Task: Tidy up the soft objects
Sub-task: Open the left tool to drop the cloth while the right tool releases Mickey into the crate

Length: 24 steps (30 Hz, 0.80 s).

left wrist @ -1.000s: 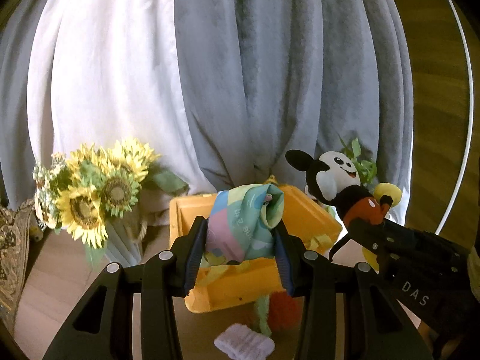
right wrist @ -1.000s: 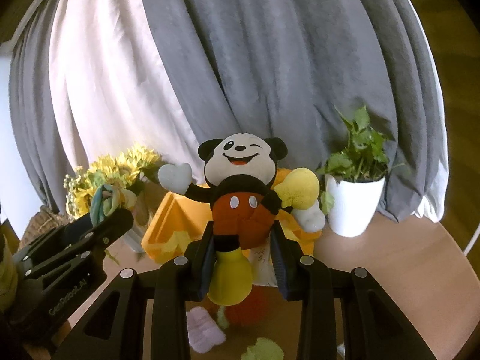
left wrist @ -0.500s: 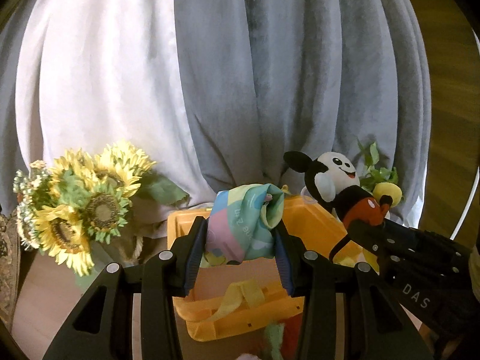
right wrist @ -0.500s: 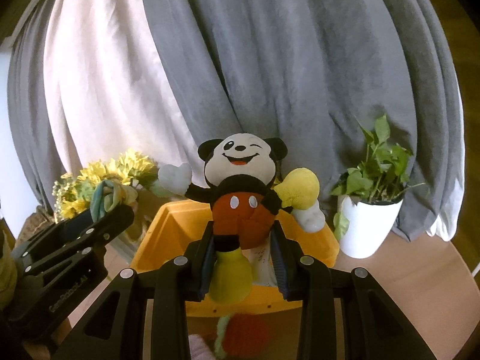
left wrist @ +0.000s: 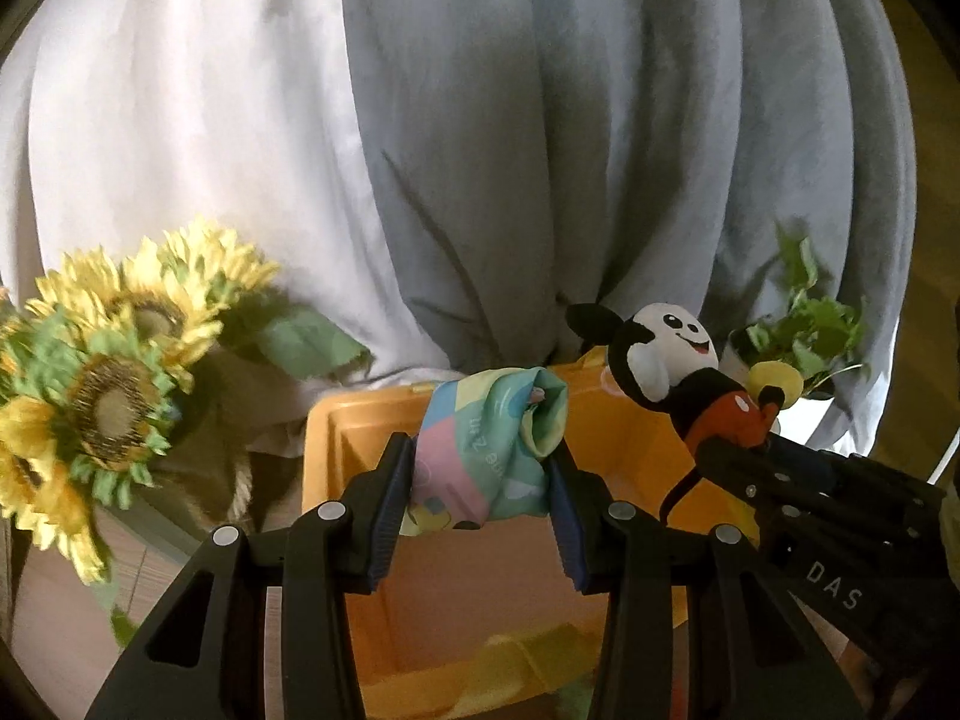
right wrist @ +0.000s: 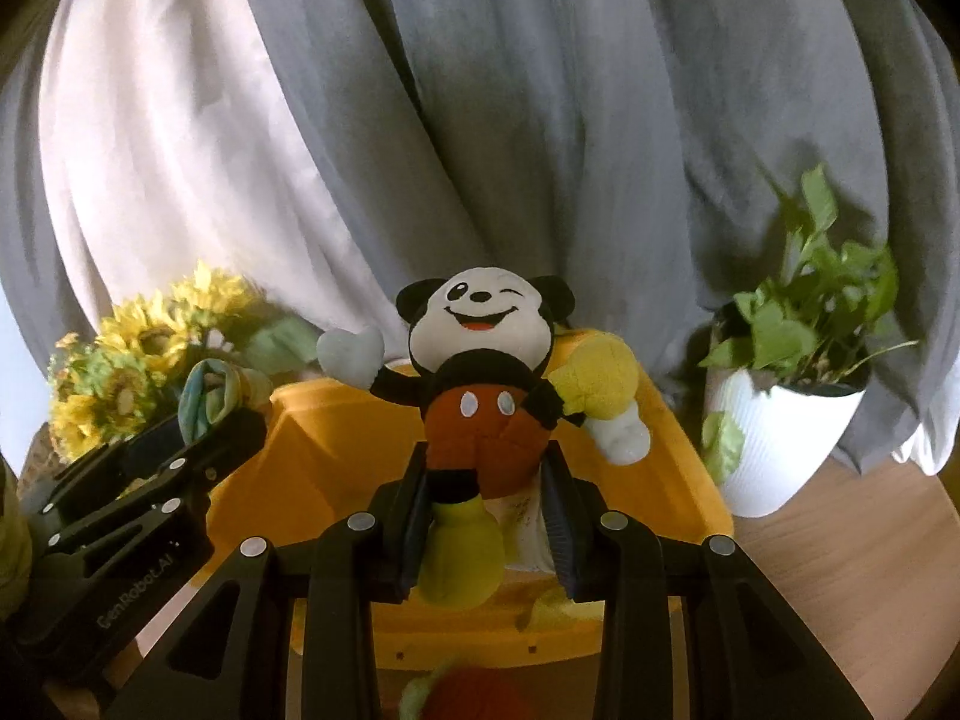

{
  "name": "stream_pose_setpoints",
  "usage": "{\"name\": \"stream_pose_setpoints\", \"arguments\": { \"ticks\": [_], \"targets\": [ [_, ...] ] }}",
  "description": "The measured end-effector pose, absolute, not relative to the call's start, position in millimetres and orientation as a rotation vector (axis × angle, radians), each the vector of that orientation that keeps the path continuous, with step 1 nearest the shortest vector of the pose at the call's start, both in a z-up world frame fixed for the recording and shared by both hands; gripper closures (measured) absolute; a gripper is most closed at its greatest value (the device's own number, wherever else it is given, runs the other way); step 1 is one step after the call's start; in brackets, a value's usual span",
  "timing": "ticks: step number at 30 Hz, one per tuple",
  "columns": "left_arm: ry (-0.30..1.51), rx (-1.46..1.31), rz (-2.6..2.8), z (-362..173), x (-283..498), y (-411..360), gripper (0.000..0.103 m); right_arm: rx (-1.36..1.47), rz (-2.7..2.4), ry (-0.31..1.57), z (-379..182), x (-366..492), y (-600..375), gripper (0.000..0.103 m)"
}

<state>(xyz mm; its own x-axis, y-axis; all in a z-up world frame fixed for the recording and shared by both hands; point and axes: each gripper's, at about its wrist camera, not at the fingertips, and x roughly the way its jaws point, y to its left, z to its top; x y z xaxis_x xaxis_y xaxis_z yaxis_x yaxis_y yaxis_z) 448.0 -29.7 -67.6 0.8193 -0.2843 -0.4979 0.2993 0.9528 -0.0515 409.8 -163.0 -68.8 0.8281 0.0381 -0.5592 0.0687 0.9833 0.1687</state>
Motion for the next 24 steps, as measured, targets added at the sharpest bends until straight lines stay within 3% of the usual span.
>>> {"name": "stream_pose_setpoints", "arguments": {
  "ticks": [9,16,21,24],
  "targets": [
    [0.572,0.040,-0.291,-92.3,475.7,-31.7,0.059,0.185,-0.018,0.660,-94.9,444.7,-166.0,0.067],
    [0.599,0.033,-0.276,-100.1,480.6,-30.6,0.036,0.201,-0.030,0.732,-110.1,462.6,-169.4,0.056],
    [0.589,0.022,-0.259,-94.0,474.6,-27.3,0.033,0.181,-0.046,0.710,-107.4,456.6,-171.4,0.046],
    [0.582,0.013,-0.248,-88.3,467.9,-23.4,0.030,0.174,-0.058,0.690,-101.5,451.2,-172.2,0.045]
  ]
}}
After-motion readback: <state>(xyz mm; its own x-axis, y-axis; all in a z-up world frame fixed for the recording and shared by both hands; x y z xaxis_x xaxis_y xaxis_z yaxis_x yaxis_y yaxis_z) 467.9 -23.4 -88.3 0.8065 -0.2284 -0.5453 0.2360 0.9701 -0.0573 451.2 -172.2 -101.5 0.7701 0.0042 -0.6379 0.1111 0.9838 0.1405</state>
